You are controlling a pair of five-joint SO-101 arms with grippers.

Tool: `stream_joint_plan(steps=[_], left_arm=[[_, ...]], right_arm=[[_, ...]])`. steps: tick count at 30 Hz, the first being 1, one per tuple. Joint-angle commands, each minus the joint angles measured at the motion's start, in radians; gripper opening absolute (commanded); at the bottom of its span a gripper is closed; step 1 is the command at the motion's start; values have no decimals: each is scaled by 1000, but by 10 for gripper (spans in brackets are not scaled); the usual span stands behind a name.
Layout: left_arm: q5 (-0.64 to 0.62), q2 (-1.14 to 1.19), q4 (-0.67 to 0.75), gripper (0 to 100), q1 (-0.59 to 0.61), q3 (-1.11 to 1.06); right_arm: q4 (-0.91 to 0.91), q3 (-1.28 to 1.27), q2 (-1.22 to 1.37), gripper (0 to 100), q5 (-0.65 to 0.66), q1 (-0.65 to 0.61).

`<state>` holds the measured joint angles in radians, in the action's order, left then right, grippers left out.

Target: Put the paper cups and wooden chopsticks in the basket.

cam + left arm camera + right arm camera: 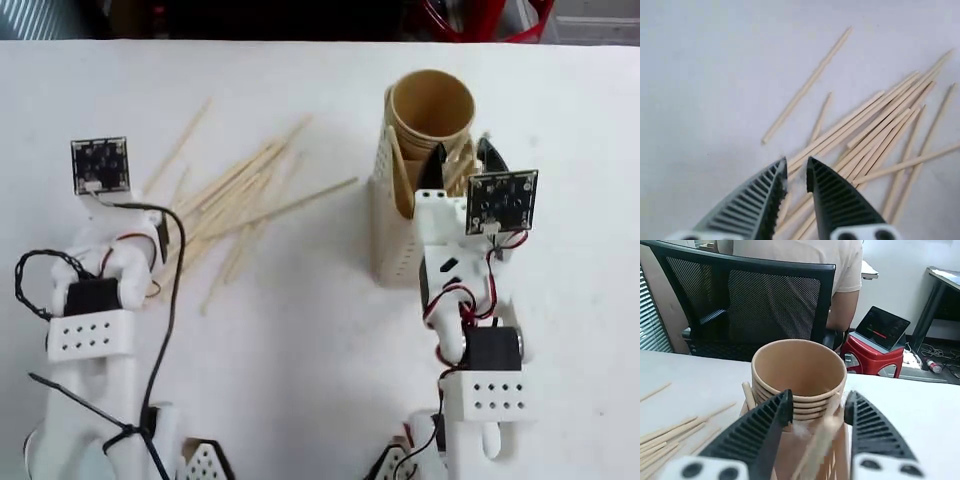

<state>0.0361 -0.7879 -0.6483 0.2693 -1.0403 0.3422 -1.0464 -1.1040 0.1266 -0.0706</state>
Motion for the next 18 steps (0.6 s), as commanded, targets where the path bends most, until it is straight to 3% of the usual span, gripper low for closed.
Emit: stream_joint_plan(steps=[1,8,13,18], left_arm=[[6,-19,23,90,-15,5],[6,-16,23,90,-15,3],[6,-15,20,90,-15,3],[6,-15,20,90,-15,3]], right_arm=[[18,29,-19,180,9,7],[420,351,12,180,112,12],[717,675,182,183,172,31],[802,872,509,184,186,139]])
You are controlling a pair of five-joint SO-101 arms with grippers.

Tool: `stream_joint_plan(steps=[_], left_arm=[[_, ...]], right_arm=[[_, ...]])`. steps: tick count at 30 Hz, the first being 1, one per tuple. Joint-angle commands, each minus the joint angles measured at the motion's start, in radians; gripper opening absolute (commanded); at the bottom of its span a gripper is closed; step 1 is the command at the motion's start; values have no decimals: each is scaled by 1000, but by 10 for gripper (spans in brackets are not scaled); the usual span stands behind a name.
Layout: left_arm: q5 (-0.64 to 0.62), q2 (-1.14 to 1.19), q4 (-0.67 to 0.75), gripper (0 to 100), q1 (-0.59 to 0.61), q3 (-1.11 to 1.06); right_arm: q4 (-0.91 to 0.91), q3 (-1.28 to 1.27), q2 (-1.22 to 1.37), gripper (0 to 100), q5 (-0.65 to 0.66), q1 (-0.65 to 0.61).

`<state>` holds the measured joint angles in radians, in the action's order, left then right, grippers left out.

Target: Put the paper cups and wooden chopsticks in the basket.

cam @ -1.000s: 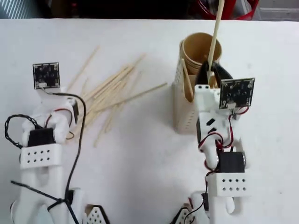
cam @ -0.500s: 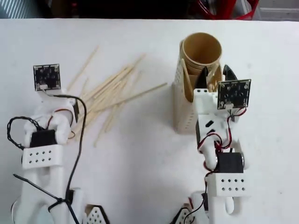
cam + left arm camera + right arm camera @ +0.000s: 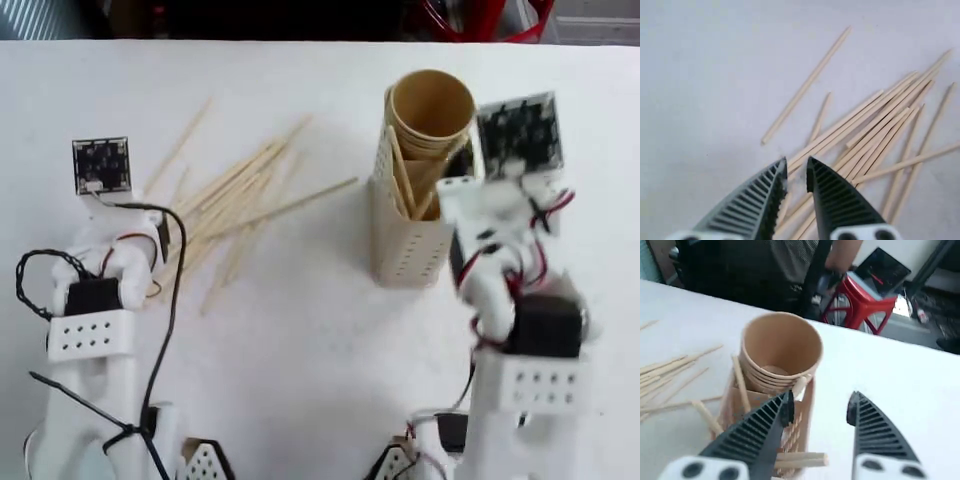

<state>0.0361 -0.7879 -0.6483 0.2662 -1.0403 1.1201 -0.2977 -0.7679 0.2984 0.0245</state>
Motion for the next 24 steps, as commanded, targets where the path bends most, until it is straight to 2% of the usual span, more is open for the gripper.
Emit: stream_joint_plan(steps=[1,9,14,18,24], left_arm=[[6,-15,20,90,-12,3],[6,-15,20,90,-12,3],[6,-15,20,90,-12,3],[6,-16,20,90,-12,3],[6,-18,20,90,-12,3]], right_arm=[[24,143,226,184,14,51],[24,212,452,255,14,58],[22,210,545,231,14,56],[22,210,611,189,14,56],[22,212,680,23,14,44]])
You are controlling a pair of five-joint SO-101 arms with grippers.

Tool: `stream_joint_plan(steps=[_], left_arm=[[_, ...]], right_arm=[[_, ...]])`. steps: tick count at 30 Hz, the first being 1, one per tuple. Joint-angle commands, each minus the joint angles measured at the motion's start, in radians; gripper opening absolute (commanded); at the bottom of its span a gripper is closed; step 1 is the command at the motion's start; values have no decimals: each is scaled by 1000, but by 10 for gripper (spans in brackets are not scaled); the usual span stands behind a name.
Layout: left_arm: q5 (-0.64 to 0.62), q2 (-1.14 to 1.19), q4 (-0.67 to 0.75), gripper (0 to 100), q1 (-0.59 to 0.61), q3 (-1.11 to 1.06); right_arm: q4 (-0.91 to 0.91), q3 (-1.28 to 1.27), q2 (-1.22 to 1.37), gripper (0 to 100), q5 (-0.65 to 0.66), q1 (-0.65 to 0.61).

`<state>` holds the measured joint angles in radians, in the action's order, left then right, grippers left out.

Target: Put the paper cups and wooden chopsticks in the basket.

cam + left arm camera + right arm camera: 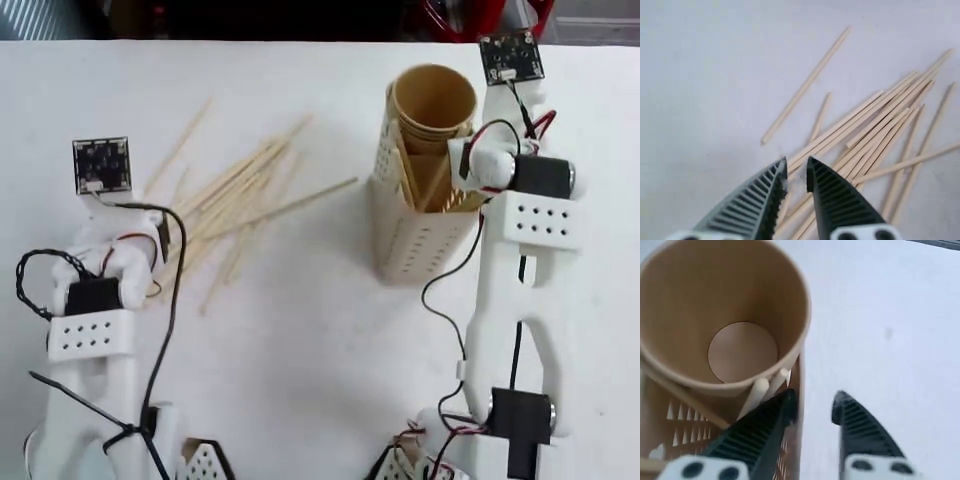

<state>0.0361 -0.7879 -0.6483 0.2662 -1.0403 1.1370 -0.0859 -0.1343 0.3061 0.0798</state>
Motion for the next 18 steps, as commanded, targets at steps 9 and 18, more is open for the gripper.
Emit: stream_joint_plan(steps=[9,18], left_arm=[[6,-18,20,90,-12,3],[6,-16,20,90,-12,3]], right_arm=[[-53,6,48,22,-54,-4],[50,14,-157,255,-37,12]])
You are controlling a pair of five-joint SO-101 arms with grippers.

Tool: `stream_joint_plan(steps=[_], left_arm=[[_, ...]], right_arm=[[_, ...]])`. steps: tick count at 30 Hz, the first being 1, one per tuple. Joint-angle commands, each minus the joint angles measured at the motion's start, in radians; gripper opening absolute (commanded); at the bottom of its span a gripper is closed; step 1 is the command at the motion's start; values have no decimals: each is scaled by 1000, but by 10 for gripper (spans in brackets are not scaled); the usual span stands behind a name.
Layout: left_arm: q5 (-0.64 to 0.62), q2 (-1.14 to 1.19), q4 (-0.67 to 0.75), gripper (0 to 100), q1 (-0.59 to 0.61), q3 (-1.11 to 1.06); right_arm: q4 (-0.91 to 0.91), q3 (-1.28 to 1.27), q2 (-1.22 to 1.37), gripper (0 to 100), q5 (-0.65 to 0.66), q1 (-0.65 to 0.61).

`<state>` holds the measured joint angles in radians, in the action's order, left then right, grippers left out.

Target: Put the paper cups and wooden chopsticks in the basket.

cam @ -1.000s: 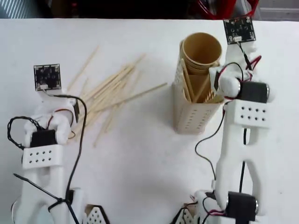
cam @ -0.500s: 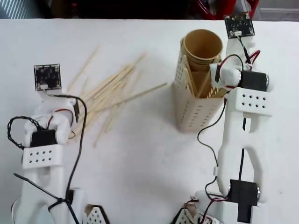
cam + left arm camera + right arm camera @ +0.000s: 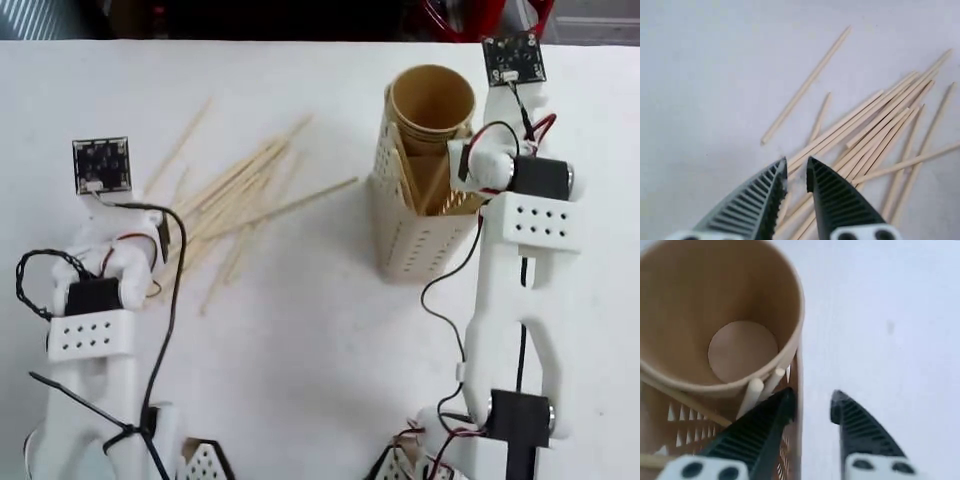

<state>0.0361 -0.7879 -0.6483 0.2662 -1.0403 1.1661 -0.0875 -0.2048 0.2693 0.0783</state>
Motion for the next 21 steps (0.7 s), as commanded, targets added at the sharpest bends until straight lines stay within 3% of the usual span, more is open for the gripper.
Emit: stream_joint_plan(steps=[1,7,10,17,21], left_arm=[[6,-16,20,90,-12,3],[6,-18,20,90,-12,3],[6,-18,20,90,-12,3],[6,-19,20,90,-10,3],[6,-19,20,90,-8,3]], right_arm=[[27,15,-117,269,0,22],[31,15,-337,248,-3,39],[64,17,-446,232,-9,-12],[130,15,-487,187,-20,-412],[77,15,-398,190,-146,-561]])
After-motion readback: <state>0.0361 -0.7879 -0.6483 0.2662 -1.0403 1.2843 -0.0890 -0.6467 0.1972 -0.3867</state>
